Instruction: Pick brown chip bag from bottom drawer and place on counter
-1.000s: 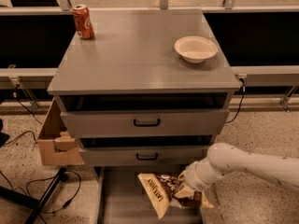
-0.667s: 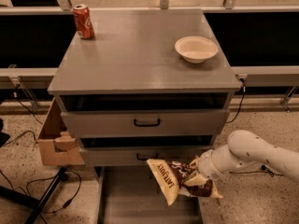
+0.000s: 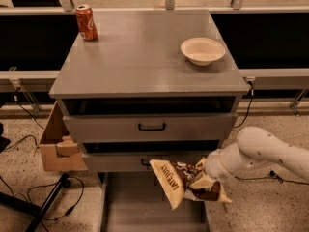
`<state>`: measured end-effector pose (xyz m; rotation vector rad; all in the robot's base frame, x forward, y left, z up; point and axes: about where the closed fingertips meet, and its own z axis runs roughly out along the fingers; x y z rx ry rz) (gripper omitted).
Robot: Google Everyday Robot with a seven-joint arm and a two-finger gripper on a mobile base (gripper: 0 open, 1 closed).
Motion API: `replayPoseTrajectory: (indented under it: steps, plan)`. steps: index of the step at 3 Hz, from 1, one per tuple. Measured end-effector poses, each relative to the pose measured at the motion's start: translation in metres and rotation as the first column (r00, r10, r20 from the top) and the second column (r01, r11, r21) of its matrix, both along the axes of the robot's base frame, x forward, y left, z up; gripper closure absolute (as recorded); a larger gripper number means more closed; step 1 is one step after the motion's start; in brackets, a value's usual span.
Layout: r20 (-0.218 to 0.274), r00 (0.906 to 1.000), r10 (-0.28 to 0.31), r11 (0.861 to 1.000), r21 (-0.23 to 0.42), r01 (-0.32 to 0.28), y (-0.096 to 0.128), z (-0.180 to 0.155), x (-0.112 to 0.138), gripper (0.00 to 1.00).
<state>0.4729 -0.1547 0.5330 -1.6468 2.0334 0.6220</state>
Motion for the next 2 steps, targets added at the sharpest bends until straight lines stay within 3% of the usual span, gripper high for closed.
replayPoseTrajectory:
  steps: [1,2]
  plan:
    - [0.018,0.9998,-0.011,0.999,0.03,0.01,-0.005,0.081,-0.011,1.0]
    - [0.057,0.9981,-0.026,0.998,0.052,0.023,-0.028,0.203,-0.03,1.0]
